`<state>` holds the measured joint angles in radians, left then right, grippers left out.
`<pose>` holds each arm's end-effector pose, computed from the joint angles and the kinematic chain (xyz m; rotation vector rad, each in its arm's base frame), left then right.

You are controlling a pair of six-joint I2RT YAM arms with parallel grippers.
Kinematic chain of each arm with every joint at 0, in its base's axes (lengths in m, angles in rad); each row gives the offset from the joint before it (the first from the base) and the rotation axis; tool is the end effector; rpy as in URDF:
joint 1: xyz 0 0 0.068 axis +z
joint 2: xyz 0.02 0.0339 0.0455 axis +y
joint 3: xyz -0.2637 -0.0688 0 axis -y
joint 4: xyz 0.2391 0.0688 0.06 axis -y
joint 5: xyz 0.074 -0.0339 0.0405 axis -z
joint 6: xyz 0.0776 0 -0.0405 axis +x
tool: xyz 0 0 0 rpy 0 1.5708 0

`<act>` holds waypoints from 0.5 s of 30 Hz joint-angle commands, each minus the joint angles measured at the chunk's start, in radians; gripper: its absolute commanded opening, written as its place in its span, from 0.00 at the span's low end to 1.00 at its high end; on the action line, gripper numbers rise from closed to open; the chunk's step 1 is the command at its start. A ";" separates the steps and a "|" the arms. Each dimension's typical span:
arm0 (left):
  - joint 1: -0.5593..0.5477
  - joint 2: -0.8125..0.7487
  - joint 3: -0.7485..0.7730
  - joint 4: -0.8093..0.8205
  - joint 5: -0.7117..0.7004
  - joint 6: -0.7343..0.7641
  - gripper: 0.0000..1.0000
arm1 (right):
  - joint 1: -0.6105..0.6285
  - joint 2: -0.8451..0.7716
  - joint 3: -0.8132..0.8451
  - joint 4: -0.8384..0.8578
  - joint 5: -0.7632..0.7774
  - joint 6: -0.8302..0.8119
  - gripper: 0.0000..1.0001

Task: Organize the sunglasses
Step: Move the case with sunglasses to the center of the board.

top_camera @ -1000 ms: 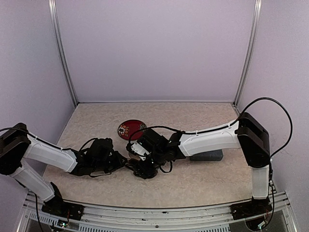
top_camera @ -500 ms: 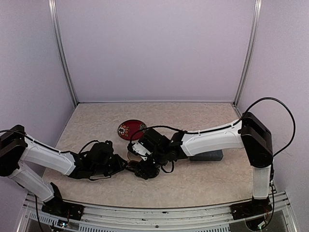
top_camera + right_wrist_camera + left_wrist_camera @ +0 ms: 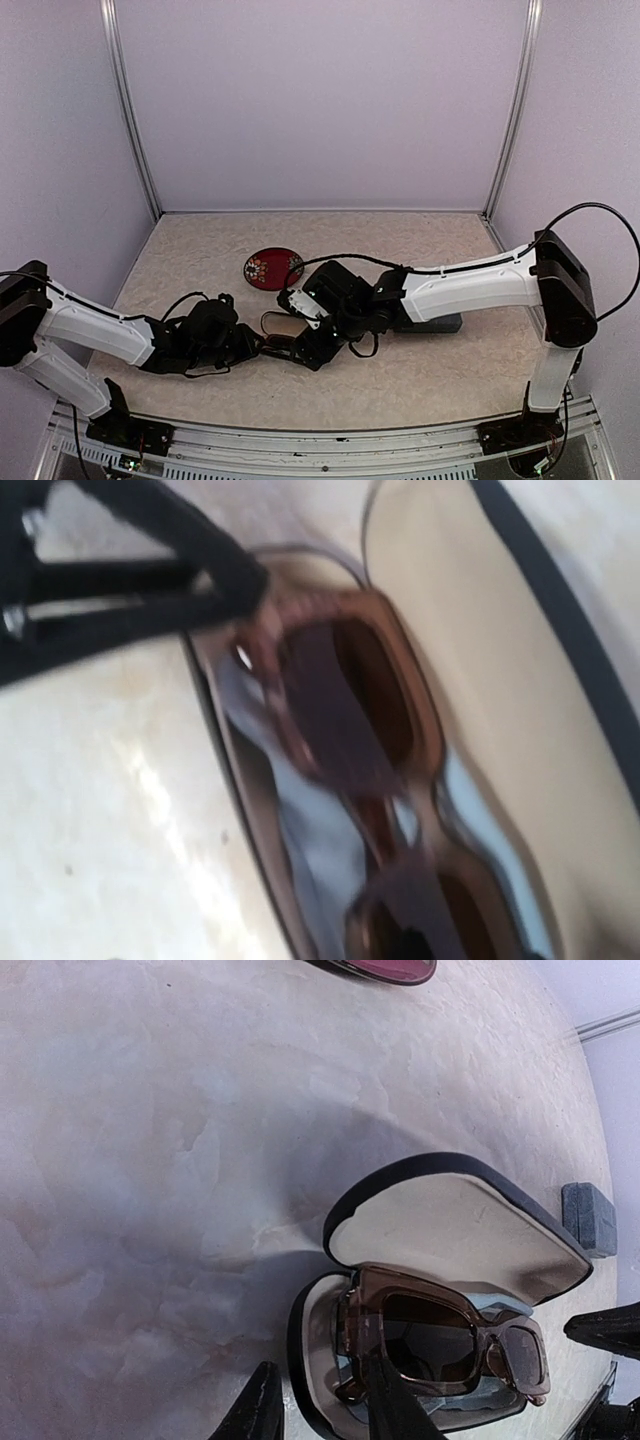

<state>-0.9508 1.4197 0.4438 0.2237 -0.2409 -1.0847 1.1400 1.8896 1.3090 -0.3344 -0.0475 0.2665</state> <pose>0.1737 -0.2115 0.1077 -0.2882 2.4021 -0.7382 0.1753 0.3903 0.1628 -1.1199 2.3493 0.6197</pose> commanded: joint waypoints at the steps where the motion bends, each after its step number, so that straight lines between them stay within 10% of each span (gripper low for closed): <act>1: -0.011 -0.020 -0.001 -0.031 -0.032 0.002 0.30 | 0.016 -0.075 -0.061 -0.036 0.033 0.063 0.81; 15: -0.019 -0.024 0.010 -0.036 -0.046 0.006 0.37 | 0.020 -0.081 -0.130 -0.079 0.064 0.162 0.83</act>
<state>-0.9623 1.4136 0.4438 0.2005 -0.2699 -1.0847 1.1454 1.7859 1.1770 -0.3992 -0.0017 0.4053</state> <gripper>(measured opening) 0.366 0.828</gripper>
